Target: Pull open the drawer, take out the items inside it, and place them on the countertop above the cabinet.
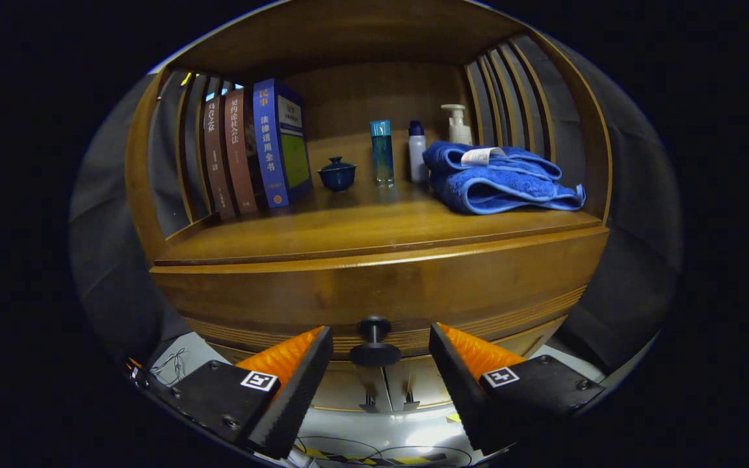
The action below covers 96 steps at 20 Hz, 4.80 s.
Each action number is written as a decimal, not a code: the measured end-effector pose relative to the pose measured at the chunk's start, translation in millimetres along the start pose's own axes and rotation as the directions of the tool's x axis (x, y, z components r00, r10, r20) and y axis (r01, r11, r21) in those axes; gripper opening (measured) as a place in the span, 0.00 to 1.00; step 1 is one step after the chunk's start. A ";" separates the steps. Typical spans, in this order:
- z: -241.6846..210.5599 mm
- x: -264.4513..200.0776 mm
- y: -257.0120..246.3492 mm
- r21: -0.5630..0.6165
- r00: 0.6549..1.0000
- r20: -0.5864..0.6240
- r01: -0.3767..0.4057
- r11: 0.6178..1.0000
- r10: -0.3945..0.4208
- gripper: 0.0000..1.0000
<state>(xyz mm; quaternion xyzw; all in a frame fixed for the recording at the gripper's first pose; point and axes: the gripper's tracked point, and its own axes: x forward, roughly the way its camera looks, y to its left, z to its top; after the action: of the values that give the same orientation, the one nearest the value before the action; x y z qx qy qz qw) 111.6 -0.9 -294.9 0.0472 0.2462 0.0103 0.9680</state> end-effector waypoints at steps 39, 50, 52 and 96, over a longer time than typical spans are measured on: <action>-69.6 -129.4 -9.6 -0.065 0.981 -0.189 -0.065 0.996 0.052 0.34; -90.8 -156.2 -12.8 -0.044 0.968 -0.246 -0.054 0.998 0.041 0.34; -93.5 -154.6 -12.3 -0.040 0.969 -0.245 -0.053 0.998 0.042 0.39; -66.8 -4.8 -14.7 -0.115 0.654 -0.750 0.022 0.993 -0.101 0.47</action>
<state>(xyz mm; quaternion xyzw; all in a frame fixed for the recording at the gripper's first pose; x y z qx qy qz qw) 75.4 -9.9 -352.4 -0.0160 0.6260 0.0079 0.7797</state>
